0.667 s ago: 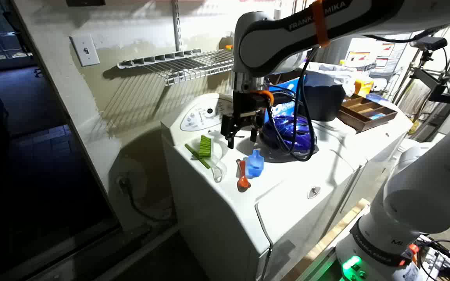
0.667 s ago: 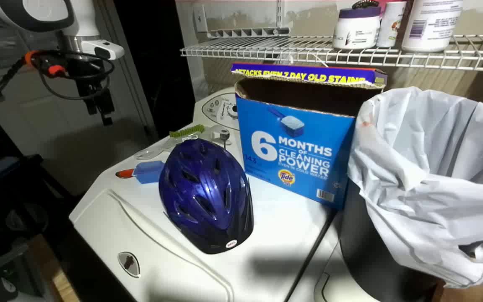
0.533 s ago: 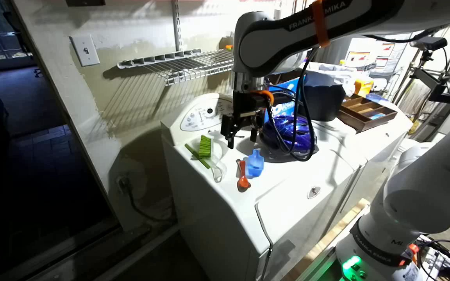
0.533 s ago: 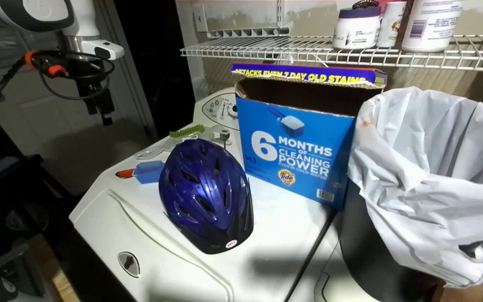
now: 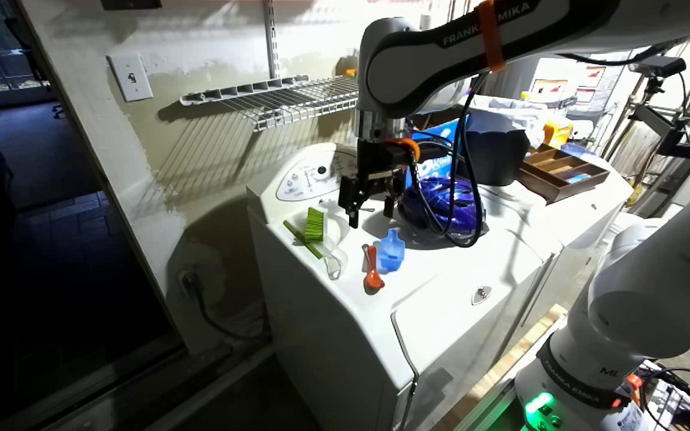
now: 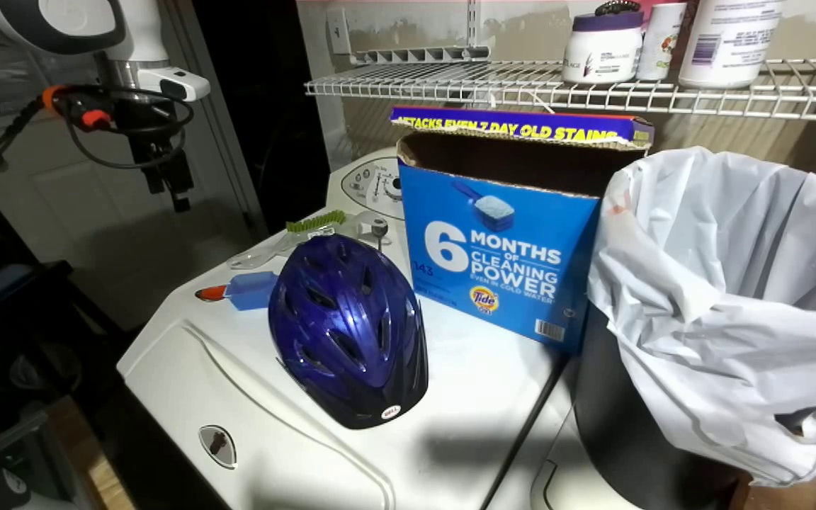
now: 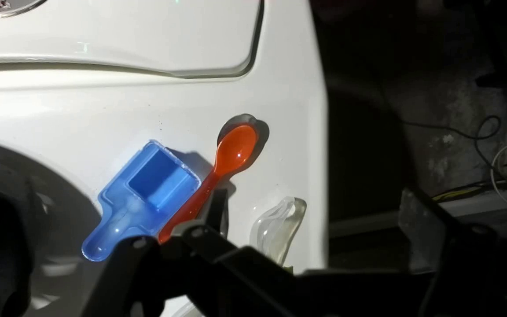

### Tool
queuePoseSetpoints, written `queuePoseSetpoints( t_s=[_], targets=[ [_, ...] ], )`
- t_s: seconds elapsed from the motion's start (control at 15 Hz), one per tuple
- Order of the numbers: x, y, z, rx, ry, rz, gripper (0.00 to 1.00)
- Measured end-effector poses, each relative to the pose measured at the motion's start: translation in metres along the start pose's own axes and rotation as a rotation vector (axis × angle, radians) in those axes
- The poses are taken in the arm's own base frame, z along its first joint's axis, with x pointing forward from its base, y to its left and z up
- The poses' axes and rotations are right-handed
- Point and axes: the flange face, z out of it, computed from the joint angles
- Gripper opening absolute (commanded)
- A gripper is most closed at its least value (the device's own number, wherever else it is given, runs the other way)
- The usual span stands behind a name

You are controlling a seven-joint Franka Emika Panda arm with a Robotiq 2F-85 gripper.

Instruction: Pick up the blue bicycle helmet and put it on the first shelf above the washing machine

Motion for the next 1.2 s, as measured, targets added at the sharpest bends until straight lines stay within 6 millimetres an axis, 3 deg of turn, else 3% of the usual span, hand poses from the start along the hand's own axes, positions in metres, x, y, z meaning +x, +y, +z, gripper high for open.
queuePoseSetpoints(
  t_s=[0.27, 0.6, 1.2],
  targets=[
    [0.001, 0.003, 0.0, 0.003, -0.004, -0.051, 1.0],
    [0.011, 0.035, -0.01, 0.001, -0.001, -0.222, 1.0],
    [0.012, 0.076, -0.031, -0.396, 0.007, -0.479, 1.0]
  ],
)
